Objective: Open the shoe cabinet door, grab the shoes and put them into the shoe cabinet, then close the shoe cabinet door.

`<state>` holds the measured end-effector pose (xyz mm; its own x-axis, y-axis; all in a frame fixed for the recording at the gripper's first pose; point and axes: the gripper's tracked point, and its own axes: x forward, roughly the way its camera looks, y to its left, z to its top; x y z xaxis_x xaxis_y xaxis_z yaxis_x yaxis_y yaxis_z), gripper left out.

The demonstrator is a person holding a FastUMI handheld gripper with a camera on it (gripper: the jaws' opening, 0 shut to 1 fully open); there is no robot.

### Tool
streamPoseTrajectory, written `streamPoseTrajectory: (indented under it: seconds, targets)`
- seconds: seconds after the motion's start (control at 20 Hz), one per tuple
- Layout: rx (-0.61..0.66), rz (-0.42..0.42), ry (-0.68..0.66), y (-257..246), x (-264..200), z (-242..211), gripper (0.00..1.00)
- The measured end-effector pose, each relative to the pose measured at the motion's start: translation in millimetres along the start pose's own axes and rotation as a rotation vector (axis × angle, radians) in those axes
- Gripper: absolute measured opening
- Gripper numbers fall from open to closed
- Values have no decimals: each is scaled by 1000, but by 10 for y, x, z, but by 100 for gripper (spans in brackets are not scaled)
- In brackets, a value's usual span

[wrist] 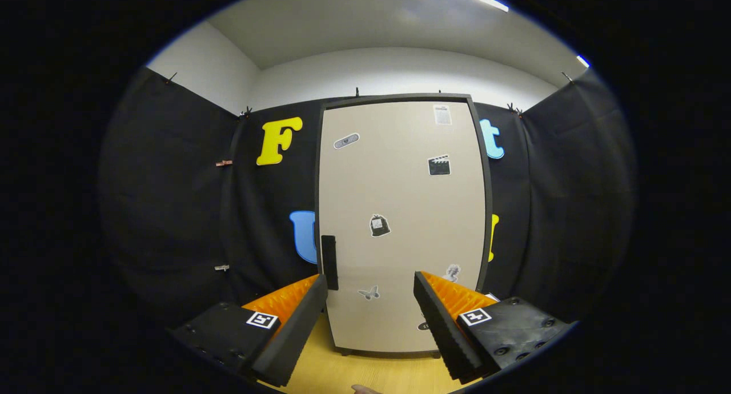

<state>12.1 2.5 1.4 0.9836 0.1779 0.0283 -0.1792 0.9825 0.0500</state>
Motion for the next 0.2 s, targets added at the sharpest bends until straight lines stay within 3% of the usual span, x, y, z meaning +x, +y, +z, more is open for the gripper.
streamPoseTrajectory:
  seconds: [0.2]
  targets:
    - [8, 24, 15, -119, -248, -14, 99]
